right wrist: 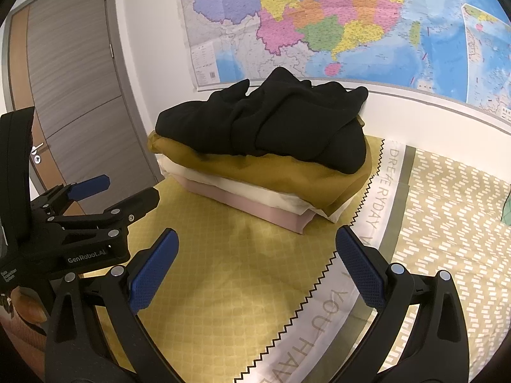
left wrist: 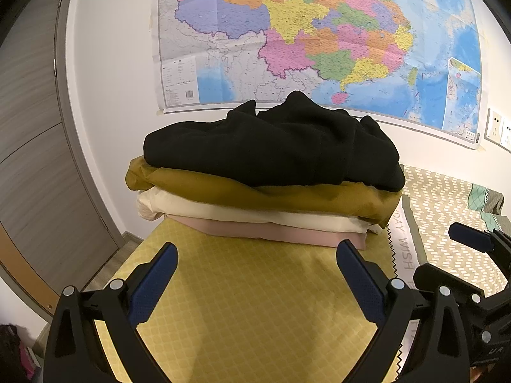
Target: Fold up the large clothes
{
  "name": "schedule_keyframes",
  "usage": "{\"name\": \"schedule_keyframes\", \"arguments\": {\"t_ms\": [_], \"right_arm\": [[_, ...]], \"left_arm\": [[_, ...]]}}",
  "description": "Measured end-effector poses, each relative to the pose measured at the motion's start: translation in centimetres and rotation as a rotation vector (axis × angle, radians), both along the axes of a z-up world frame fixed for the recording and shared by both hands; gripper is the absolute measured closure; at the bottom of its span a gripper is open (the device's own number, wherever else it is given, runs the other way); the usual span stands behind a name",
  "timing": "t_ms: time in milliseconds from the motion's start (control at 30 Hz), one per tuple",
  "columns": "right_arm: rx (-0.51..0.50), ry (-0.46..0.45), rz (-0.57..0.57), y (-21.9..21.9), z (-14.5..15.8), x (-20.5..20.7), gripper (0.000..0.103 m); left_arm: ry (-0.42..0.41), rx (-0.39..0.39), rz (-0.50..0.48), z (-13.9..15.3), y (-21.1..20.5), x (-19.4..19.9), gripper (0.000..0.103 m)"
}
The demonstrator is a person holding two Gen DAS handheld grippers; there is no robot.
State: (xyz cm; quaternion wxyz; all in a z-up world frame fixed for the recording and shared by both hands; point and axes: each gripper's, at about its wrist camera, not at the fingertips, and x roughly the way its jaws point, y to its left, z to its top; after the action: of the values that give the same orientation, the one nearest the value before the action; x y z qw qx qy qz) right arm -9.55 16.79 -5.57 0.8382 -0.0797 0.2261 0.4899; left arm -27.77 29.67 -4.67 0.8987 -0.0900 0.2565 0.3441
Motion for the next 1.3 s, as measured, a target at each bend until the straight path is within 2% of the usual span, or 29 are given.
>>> {"name": "schedule_keyframes", "arguments": {"t_ms": [1300], "right_arm": [[-0.003,0.012,0.004,-0.05,-0.28,-0.14,0.006]], "left_arm": [[0.013,-0.016,0.002,-0.78,-0.61,-0.32,0.007]]}}
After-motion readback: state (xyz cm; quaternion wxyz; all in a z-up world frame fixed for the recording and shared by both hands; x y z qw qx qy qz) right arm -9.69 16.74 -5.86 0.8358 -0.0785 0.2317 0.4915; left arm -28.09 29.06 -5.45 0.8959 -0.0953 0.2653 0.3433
